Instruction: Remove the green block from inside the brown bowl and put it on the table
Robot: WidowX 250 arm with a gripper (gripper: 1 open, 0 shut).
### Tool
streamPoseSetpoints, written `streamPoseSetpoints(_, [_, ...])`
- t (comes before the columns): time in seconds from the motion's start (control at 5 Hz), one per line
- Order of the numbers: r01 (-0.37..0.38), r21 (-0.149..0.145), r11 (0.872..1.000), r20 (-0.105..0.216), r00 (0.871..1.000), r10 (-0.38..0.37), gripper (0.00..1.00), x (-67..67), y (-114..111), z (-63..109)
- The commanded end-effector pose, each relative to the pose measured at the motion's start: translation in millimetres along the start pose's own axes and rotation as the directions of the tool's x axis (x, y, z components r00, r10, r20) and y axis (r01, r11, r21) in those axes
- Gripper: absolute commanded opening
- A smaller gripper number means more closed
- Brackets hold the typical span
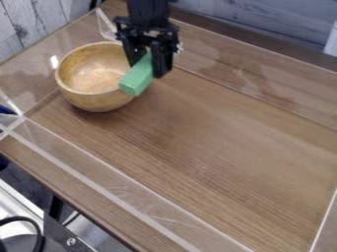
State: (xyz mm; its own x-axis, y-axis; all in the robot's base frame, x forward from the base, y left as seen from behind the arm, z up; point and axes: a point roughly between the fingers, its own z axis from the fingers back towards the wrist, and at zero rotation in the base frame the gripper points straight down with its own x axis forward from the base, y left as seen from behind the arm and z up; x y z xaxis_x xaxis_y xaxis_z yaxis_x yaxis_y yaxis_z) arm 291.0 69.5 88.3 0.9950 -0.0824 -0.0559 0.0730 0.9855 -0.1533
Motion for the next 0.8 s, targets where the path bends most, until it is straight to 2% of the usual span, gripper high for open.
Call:
streamPoseSetpoints(0.0, [0.048,0.034,0.998,0.071,0.996,-0.050,0.00,2.8,-19.1,13.0])
streamPoseSetpoints(0.2, [0.088,0.035,0.995,0.048,0.995,-0.090,0.00,0.2,-35.5,-4.3])
streamPoseSetpoints(0.6, [0.162,0.026,0.986,0.007,0.987,-0.162,0.00,7.1,-65.6,-34.1])
